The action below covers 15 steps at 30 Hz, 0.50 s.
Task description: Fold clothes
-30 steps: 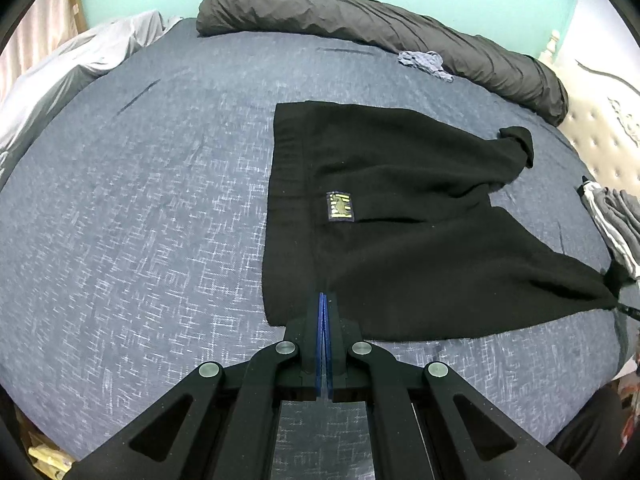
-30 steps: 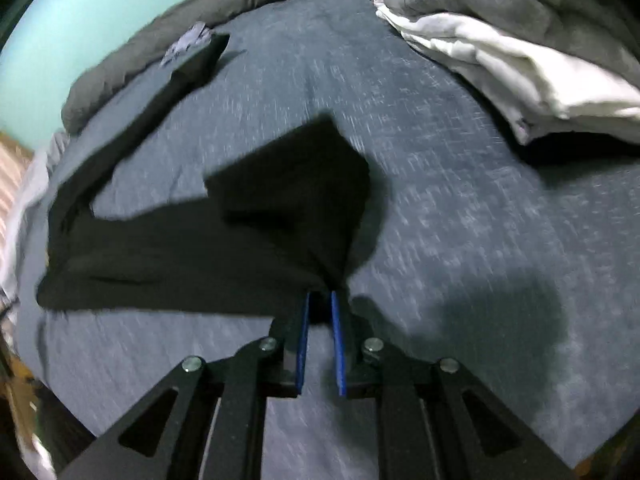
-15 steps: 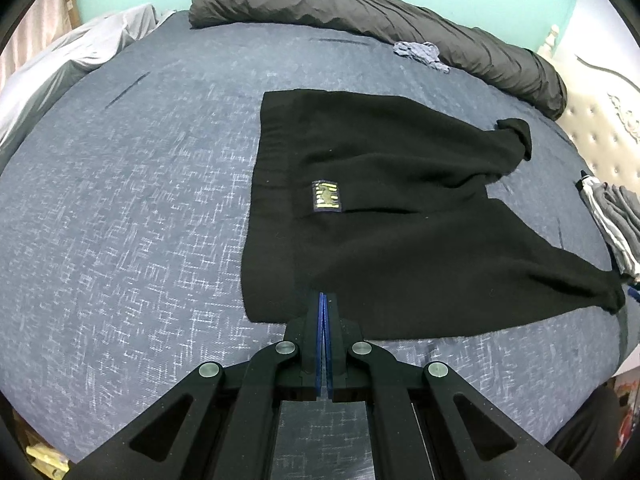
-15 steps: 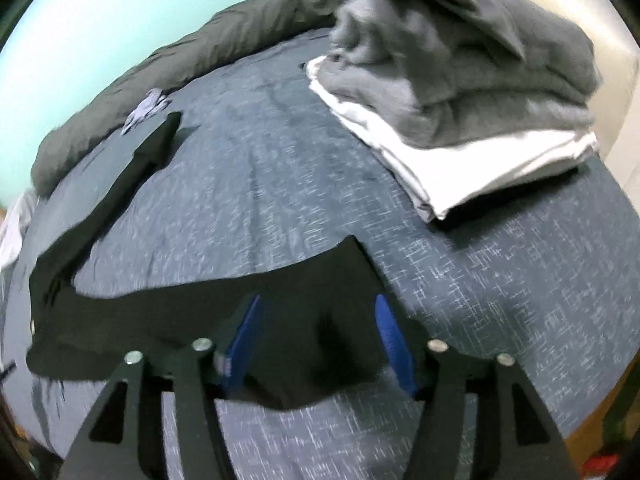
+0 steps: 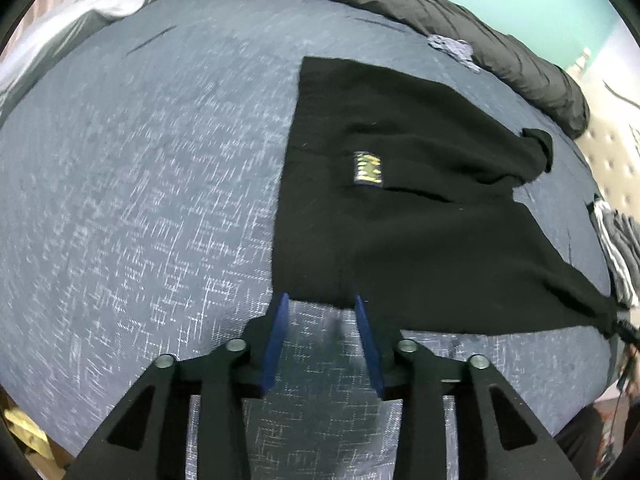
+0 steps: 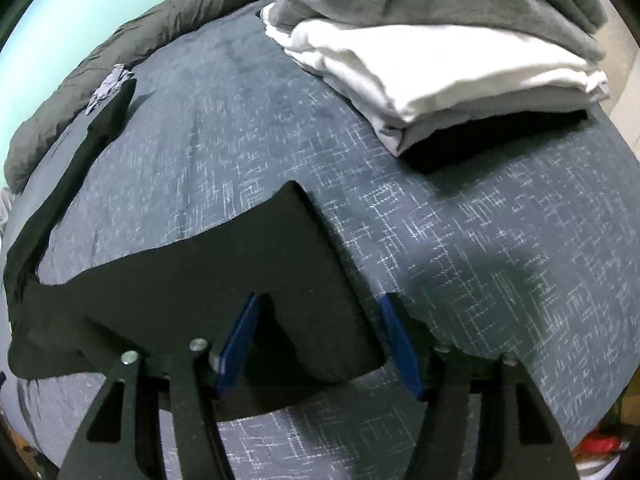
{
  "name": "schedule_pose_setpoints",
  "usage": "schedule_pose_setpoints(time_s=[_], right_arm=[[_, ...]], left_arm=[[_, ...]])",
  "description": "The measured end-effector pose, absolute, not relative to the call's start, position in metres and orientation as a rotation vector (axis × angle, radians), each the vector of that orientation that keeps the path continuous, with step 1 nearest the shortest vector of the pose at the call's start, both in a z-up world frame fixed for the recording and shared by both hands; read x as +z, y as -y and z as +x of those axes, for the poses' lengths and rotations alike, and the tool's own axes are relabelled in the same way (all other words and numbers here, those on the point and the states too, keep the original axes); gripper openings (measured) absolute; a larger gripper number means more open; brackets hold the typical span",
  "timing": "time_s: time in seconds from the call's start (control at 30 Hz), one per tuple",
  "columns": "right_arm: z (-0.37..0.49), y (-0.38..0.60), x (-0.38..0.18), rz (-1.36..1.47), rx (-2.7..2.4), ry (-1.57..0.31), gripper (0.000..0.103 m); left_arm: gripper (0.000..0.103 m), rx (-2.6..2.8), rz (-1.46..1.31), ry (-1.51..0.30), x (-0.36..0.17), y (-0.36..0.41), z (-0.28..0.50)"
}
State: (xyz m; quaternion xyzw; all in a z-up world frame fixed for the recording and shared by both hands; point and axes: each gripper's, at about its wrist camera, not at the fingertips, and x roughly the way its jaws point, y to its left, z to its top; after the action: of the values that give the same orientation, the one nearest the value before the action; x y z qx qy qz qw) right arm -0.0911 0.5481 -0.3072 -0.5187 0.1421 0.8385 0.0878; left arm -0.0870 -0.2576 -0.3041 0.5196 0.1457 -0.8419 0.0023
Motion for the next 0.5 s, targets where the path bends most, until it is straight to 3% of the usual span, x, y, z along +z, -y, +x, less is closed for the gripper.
schedule_pose_setpoints(time_s=[0.1,0.2,0.4,0.5], right_arm=[[-0.088,-0.551,-0.306,-1.544,2.501,-0.395,0.033],[-0.085,-0.556,-0.305,-1.536,2.505,-0.392,0.022],[-0.081,-0.555,-0.303,-1.527,2.527,-0.348,0.009],[-0.083,-0.555,-0.3,-1.519,2.539,-0.327,0.007]], left_arm=[[0.044,-2.624,1.626,-0.517,-0.312,0.263,-0.09],[0.044,-2.625,1.632,-0.545,-0.319,0.263,-0.095],[0.042,-2.649,1.613,-0.545,-0.328,0.26,-0.102],[0.033,-2.657,1.598,-0.536,-0.328,0.26,-0.104]])
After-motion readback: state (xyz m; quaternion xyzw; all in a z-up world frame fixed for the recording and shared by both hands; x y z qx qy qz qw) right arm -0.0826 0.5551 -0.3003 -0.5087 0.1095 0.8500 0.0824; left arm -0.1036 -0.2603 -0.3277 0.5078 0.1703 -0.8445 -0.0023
